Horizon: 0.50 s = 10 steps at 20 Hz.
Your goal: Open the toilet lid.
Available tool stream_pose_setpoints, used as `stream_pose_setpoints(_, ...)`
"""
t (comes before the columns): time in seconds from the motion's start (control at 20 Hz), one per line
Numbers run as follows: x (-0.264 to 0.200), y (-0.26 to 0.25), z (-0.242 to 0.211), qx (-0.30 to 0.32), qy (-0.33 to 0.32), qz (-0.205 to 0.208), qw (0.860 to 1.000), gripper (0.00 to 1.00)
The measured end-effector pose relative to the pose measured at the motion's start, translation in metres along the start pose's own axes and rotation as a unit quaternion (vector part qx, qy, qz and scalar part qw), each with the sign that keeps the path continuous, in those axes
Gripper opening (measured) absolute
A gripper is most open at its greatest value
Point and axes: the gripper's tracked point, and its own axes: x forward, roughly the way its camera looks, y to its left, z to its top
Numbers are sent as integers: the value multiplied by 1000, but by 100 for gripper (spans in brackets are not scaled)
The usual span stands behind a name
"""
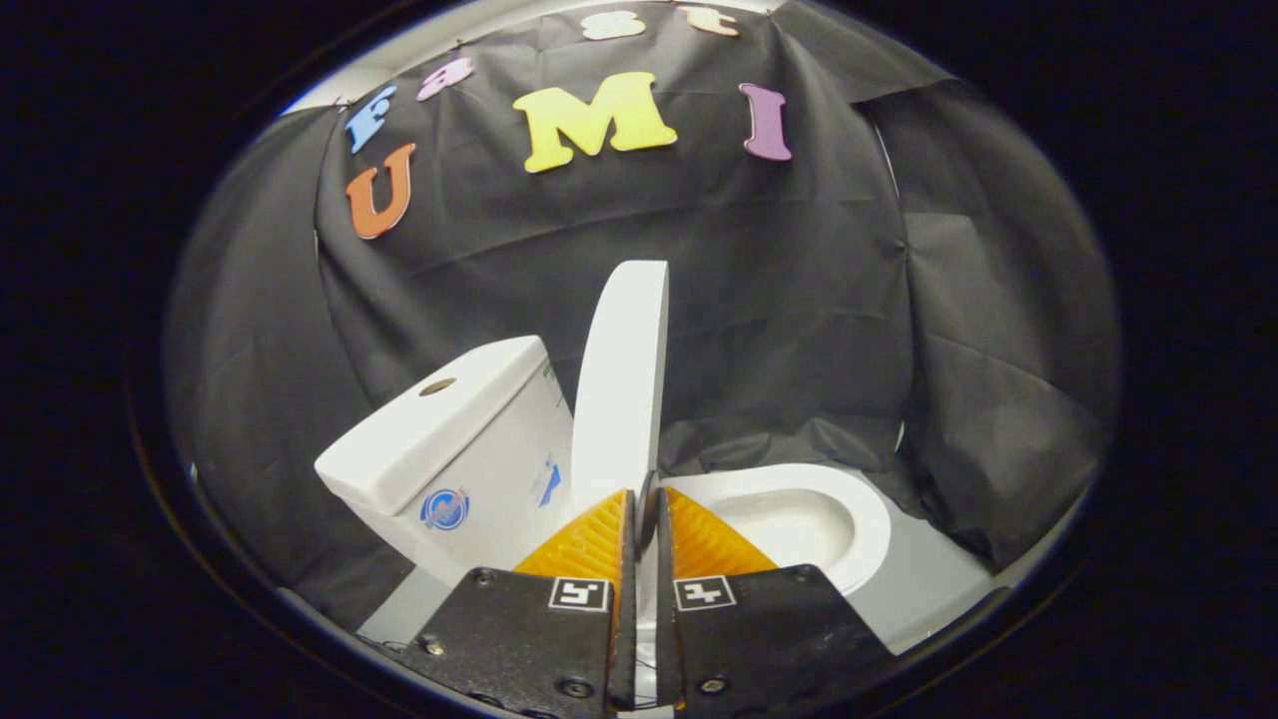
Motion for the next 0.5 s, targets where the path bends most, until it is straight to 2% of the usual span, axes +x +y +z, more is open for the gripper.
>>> stream_pose_setpoints(0.5, 1, 33, 2, -42, -4, -2, 999, 11)
